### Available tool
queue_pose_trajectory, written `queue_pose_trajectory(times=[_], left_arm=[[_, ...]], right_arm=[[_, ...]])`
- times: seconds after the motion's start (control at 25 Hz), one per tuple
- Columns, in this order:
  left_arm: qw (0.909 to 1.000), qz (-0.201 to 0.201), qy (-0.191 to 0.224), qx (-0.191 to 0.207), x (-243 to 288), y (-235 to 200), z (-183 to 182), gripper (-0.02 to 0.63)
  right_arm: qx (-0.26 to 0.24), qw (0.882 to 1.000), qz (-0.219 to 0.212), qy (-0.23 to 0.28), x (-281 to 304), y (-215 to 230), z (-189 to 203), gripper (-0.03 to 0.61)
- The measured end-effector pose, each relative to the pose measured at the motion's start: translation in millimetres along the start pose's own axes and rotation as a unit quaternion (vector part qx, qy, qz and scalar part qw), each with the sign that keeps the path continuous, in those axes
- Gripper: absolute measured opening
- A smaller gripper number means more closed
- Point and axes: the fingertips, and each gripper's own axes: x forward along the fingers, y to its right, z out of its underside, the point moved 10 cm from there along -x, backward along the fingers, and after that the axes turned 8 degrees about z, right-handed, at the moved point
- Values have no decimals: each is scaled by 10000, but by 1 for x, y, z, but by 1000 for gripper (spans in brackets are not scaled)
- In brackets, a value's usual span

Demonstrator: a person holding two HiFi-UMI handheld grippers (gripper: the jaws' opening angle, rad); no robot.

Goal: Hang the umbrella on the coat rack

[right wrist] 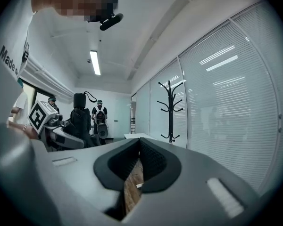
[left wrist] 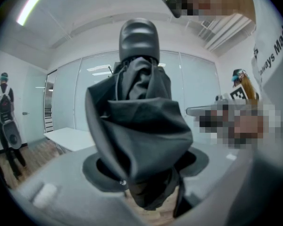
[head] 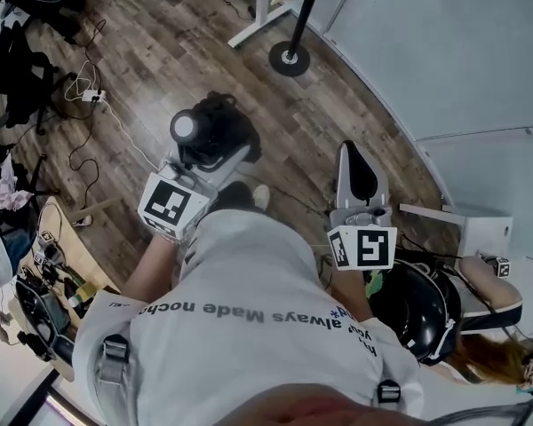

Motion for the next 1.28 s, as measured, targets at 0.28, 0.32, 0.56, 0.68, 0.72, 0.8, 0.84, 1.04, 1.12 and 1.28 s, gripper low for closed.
queue_pose_trajectory(times=[0.28,0.32,0.56,0.68,0.72,0.8,0.84,1.04,1.12,1.28], left_arm=[[9999,67,-33,71,45,-32,-14,295],[9999,63,-24,89,52,-38,-17,295],[9998,150,79,145,94,-87,-29,295],[9997,143,135,125,115,-126,-33,295],[9997,136,147,108,124,-141,-36,295],[9997,149,170,95,139,-174,-44,295],[9997,165,178,97,147,-190,-48,295],[9994,267,172,100,182,-279,-61,295],[9993,302,195,118,198,-314,-66,295],[9988,394,261,128,227,-368,-77,295]], right_arm=[[88,9999,74,-11,41,33,-1,2],[83,9999,73,-14,48,37,-1,2],[51,9999,107,4,111,58,-1,2],[24,9999,98,23,156,64,-3,2],[19,9999,100,18,174,67,-5,2],[-3,10000,96,8,212,71,-11,2],[-24,10000,94,8,231,73,-14,2],[-69,9999,124,21,330,75,-25,2],[-92,9998,161,19,365,78,-29,2],[-93,9995,300,-6,418,85,-34,2]])
